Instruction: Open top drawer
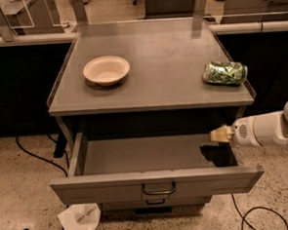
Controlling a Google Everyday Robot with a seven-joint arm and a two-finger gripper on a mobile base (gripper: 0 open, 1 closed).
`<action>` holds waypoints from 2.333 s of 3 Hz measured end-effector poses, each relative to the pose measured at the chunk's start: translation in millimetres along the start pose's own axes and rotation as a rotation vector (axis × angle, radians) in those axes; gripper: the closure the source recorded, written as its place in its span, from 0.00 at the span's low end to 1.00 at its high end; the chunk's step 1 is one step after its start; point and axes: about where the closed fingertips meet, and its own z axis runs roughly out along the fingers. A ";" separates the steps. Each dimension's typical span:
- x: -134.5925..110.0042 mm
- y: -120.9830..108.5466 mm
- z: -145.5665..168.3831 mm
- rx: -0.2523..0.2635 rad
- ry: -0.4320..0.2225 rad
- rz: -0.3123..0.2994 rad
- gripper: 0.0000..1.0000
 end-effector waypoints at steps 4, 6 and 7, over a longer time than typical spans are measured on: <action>0.1 0.1 0.2 0.001 0.002 0.000 0.36; 0.1 0.3 0.2 0.001 0.002 0.000 0.00; 0.1 0.3 0.2 0.001 0.002 0.000 0.00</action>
Offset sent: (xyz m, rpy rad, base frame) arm -0.0001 0.0002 -0.0002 -0.0009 0.0020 -0.0001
